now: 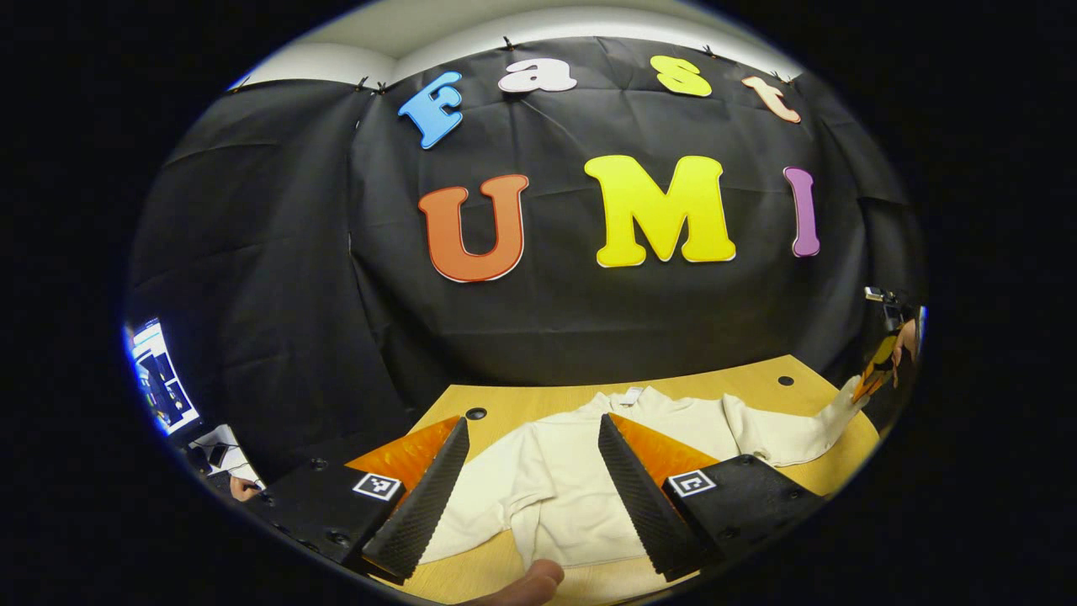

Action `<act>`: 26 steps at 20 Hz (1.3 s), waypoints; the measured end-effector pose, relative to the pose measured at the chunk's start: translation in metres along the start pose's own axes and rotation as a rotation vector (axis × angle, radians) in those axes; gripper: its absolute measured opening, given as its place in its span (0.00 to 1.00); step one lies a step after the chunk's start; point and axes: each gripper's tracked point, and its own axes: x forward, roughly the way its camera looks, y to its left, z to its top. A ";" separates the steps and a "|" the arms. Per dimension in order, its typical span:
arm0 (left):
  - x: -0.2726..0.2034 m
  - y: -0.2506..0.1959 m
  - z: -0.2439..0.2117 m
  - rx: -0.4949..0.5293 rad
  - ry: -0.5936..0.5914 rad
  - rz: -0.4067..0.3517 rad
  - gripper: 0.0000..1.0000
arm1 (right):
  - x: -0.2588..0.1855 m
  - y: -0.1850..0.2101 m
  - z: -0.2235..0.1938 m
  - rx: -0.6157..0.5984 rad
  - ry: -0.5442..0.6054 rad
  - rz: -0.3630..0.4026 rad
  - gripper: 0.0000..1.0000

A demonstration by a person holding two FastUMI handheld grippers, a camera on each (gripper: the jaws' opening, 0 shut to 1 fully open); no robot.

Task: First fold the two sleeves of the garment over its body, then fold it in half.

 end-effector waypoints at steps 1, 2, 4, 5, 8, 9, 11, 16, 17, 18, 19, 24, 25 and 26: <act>0.001 0.004 -0.003 0.000 0.001 0.001 0.99 | -0.006 0.012 0.005 -0.022 -0.016 0.003 0.00; 0.002 0.010 -0.006 -0.001 0.000 0.004 0.99 | -0.014 0.028 0.010 -0.046 -0.030 0.014 0.00; 0.004 0.020 -0.009 -0.008 -0.006 0.005 0.99 | -0.027 0.067 0.013 -0.087 -0.045 0.037 0.00; 0.004 0.028 -0.012 -0.009 -0.010 0.009 0.99 | -0.033 0.089 0.012 -0.111 -0.050 0.054 0.00; 0.006 0.051 -0.023 -0.018 -0.011 0.034 0.99 | -0.051 0.158 0.007 -0.211 -0.068 0.102 0.00; 0.007 0.057 -0.025 -0.022 -0.009 0.043 0.99 | -0.057 0.184 0.003 -0.248 -0.076 0.121 0.00; 0.007 0.072 -0.035 -0.035 -0.007 0.060 0.99 | -0.068 0.235 -0.009 -0.332 -0.088 0.156 0.00; 0.005 0.102 -0.052 -0.048 -0.008 0.090 0.99 | -0.093 0.353 -0.058 -0.516 -0.091 0.246 0.00; 0.006 0.107 -0.056 -0.038 -0.010 0.100 0.99 | -0.093 0.376 -0.072 -0.532 -0.082 0.271 0.00; 0.007 0.113 -0.062 -0.026 -0.003 0.109 0.99 | -0.095 0.399 -0.088 -0.552 -0.067 0.297 0.00; 0.007 0.119 -0.068 -0.020 0.007 0.118 0.99 | -0.095 0.419 -0.106 -0.580 -0.054 0.312 0.00; -0.004 0.144 -0.094 -0.054 0.045 0.177 0.99 | -0.092 0.520 -0.204 -0.714 0.018 0.434 0.00; -0.006 0.150 -0.099 -0.051 0.055 0.195 0.99 | -0.087 0.529 -0.221 -0.739 0.029 0.432 0.00; -0.008 0.155 -0.099 -0.033 0.052 0.212 0.99 | -0.082 0.542 -0.240 -0.754 0.051 0.443 0.02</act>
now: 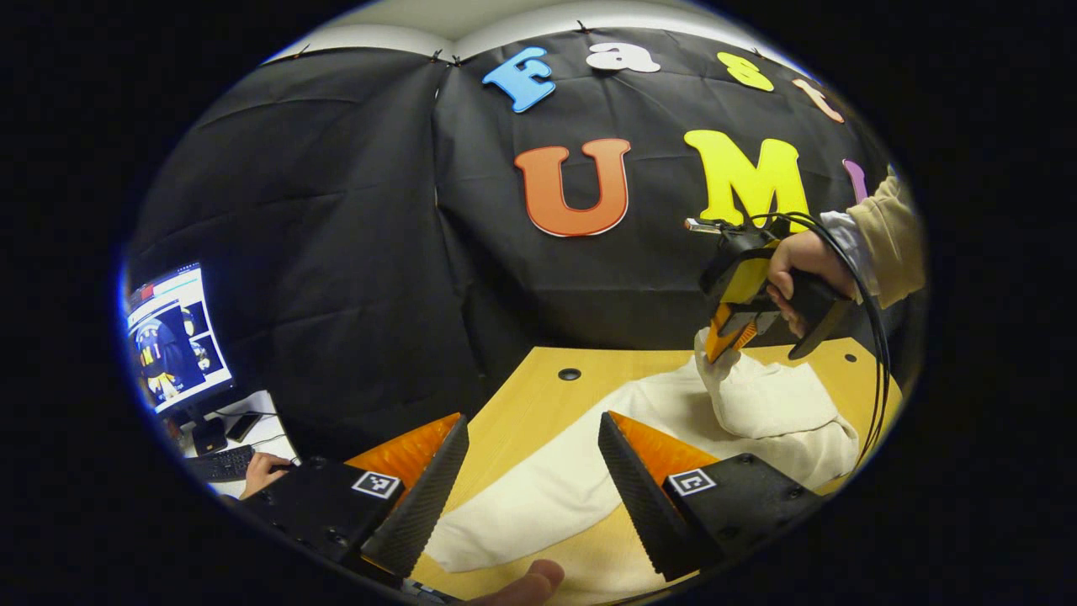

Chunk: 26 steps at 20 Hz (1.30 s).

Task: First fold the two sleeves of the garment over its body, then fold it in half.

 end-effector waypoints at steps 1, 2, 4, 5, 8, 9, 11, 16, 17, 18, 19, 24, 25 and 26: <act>-0.001 0.005 -0.005 0.020 0.000 0.012 0.99 | 0.016 0.017 -0.004 -0.014 0.020 0.016 0.00; -0.003 0.010 -0.009 0.038 0.001 0.027 0.99 | 0.031 0.024 -0.008 -0.035 0.037 0.007 0.00; -0.007 0.017 -0.023 0.046 0.014 0.039 0.99 | 0.056 0.036 -0.018 -0.072 0.059 -0.022 0.00; -0.010 0.019 -0.028 0.041 0.024 0.041 0.99 | 0.068 0.041 -0.022 -0.078 0.067 -0.032 0.00; -0.017 0.019 -0.037 0.016 0.044 0.040 0.99 | 0.082 0.037 -0.027 -0.038 0.096 -0.065 0.03; -0.019 0.019 -0.040 0.013 0.049 0.044 0.99 | 0.088 0.044 -0.029 -0.018 0.096 -0.043 0.05; -0.021 0.020 -0.044 0.004 0.062 0.049 0.99 | 0.083 0.046 -0.026 -0.002 0.084 -0.021 0.11; -0.015 0.020 -0.064 -0.022 0.125 0.070 0.99 | 0.047 0.041 -0.019 0.042 0.032 0.022 0.82; -0.012 0.021 -0.071 -0.025 0.140 0.075 0.99 | 0.037 0.039 -0.020 0.059 0.025 0.038 0.85; -0.007 0.022 -0.079 -0.039 0.159 0.084 0.99 | 0.028 0.034 -0.020 0.070 0.017 0.046 0.92; -0.002 0.026 -0.091 -0.053 0.186 0.096 0.99 | 0.019 0.027 -0.022 0.077 0.009 0.056 0.95; 0.000 0.046 -0.135 -0.097 0.338 0.185 0.99 | -0.015 -0.026 -0.047 0.090 0.005 0.076 0.97; 0.003 0.050 -0.143 -0.109 0.361 0.196 0.99 | -0.020 -0.036 -0.055 0.084 0.008 0.083 0.97; 0.002 0.055 -0.151 -0.129 0.388 0.223 0.99 | -0.024 -0.049 -0.062 0.068 0.010 0.089 0.97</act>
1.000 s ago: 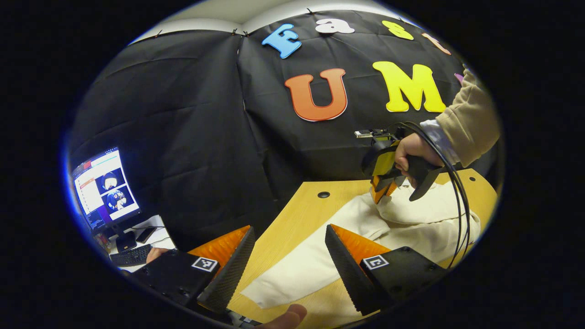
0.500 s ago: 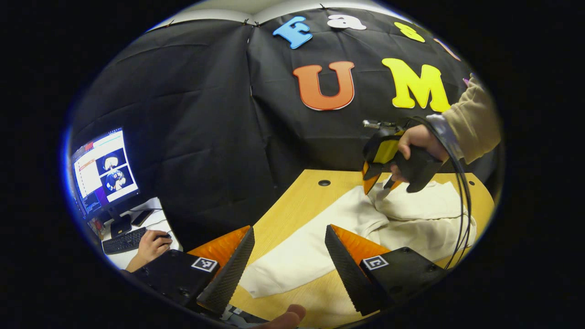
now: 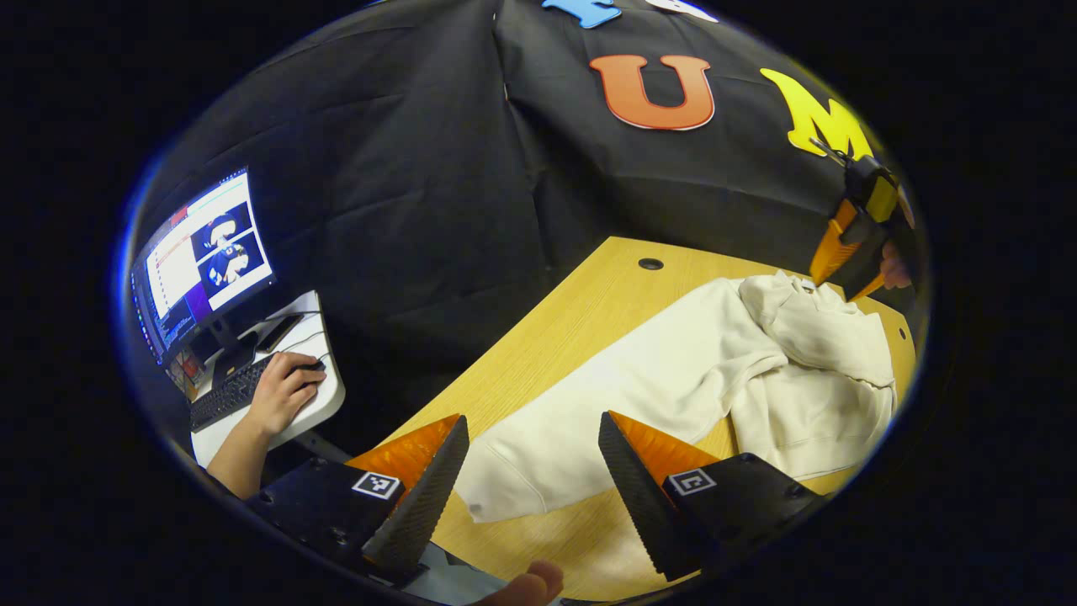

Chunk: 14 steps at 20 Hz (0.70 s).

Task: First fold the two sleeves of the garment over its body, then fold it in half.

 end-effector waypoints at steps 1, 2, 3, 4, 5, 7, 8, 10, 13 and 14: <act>0.003 0.003 -0.011 -0.029 0.038 0.011 0.99 | -0.004 -0.019 -0.007 -0.021 -0.002 -0.020 0.97; 0.005 0.006 -0.019 -0.050 0.075 0.022 0.99 | -0.009 -0.037 -0.014 -0.042 -0.005 -0.043 0.93; 0.007 0.013 -0.026 -0.064 0.107 0.048 0.99 | -0.014 -0.053 -0.021 -0.057 -0.009 -0.058 0.93; 0.009 0.017 -0.033 -0.076 0.137 0.066 0.99 | -0.020 -0.068 -0.029 -0.059 -0.011 -0.068 0.97; 0.013 0.018 -0.040 -0.093 0.163 0.073 0.99 | -0.024 -0.078 -0.039 -0.056 -0.009 -0.067 0.93; 0.020 0.021 -0.052 -0.118 0.202 0.084 0.99 | -0.036 -0.099 -0.059 -0.055 0.000 -0.063 0.97; 0.023 0.022 -0.059 -0.135 0.225 0.089 0.99 | -0.040 -0.110 -0.068 -0.050 0.000 -0.066 0.94; 0.026 0.023 -0.075 -0.179 0.291 0.097 0.99 | -0.047 -0.131 -0.084 -0.027 0.002 -0.084 0.94; 0.029 0.020 -0.091 -0.264 0.378 0.085 1.00 | -0.053 -0.151 -0.109 0.001 0.027 -0.106 0.94; 0.030 0.021 -0.093 -0.290 0.397 0.089 0.99 | -0.054 -0.153 -0.115 0.007 0.027 -0.094 0.97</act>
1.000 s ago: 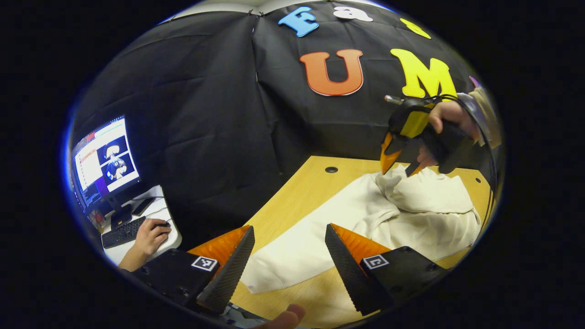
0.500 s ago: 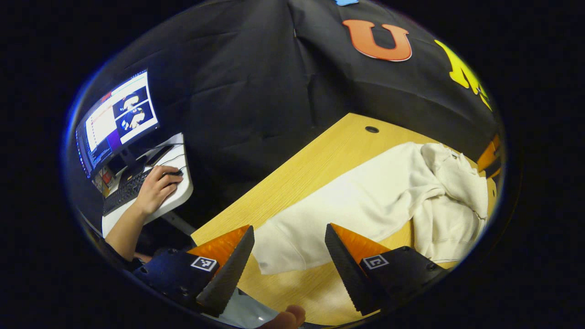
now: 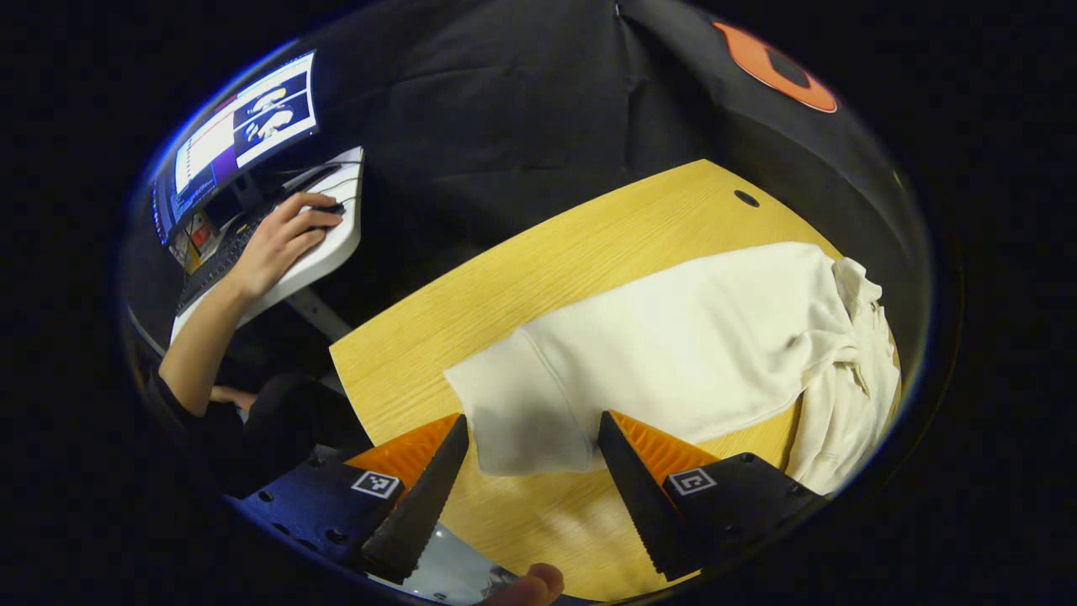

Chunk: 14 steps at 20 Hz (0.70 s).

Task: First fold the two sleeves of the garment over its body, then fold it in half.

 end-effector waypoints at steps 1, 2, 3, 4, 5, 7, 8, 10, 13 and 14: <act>0.003 0.000 -0.001 -0.025 0.019 -0.003 0.99 | 0.000 -0.003 -0.004 0.003 0.003 0.000 0.97; 0.003 0.000 0.000 -0.040 0.038 0.000 1.00 | -0.001 -0.008 -0.008 0.005 0.002 -0.008 0.94; 0.005 0.001 0.001 -0.041 0.048 0.002 1.00 | -0.003 -0.011 -0.010 0.012 -0.001 -0.010 0.94; 0.005 0.000 0.001 -0.036 0.072 0.006 0.99 | -0.007 -0.014 -0.013 0.019 -0.004 -0.013 0.97; 0.006 0.000 0.001 -0.038 0.091 0.007 0.99 | -0.013 -0.017 -0.016 0.026 -0.008 -0.020 0.97; 0.006 -0.001 0.000 -0.054 0.141 0.011 0.99 | -0.027 -0.020 -0.022 0.038 -0.033 -0.041 0.97; 0.007 0.000 0.000 -0.061 0.165 0.015 0.98 | -0.035 -0.021 -0.025 0.037 -0.056 -0.053 0.97; 0.008 0.001 0.000 -0.080 0.209 0.023 0.97 | -0.051 -0.019 -0.034 0.018 -0.094 -0.065 0.97; 0.008 0.000 0.001 -0.086 0.261 0.028 0.96 | -0.075 -0.006 -0.044 -0.014 -0.152 -0.048 0.97; 0.008 -0.001 0.001 -0.089 0.279 0.028 0.96 | -0.085 -0.004 -0.043 -0.023 -0.190 -0.047 0.97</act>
